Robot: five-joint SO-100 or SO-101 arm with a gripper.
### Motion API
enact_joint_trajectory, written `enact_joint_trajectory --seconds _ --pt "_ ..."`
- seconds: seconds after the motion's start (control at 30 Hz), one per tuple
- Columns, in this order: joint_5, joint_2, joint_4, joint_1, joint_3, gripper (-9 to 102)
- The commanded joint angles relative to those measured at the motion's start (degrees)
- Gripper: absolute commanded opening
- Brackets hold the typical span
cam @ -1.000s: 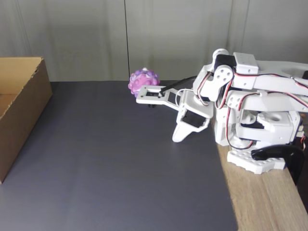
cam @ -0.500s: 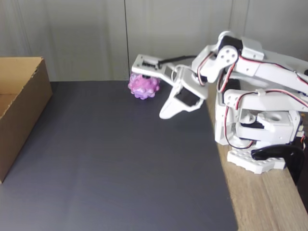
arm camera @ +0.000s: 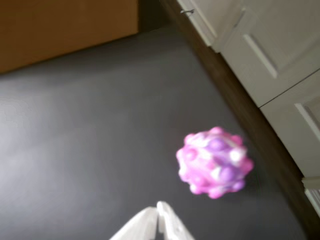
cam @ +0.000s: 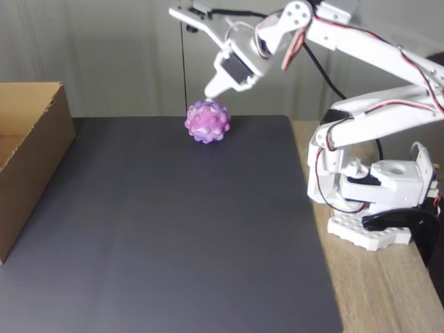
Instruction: Grasp a ball and put it in the box.
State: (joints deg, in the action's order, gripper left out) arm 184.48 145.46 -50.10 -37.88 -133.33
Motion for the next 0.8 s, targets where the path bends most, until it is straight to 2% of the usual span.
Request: enact_joint_trajectory --seconds 0.0,0.2,0.37,0.77 --pt "1.5 -2.6 1.1 -3.1 5.1 0" --pt "4.6 -4.6 1.4 -8.6 5.6 0" --pt "4.8 -5.7 2.3 -9.5 4.3 0" --pt "4.0 -16.1 12.5 -8.7 4.0 0"
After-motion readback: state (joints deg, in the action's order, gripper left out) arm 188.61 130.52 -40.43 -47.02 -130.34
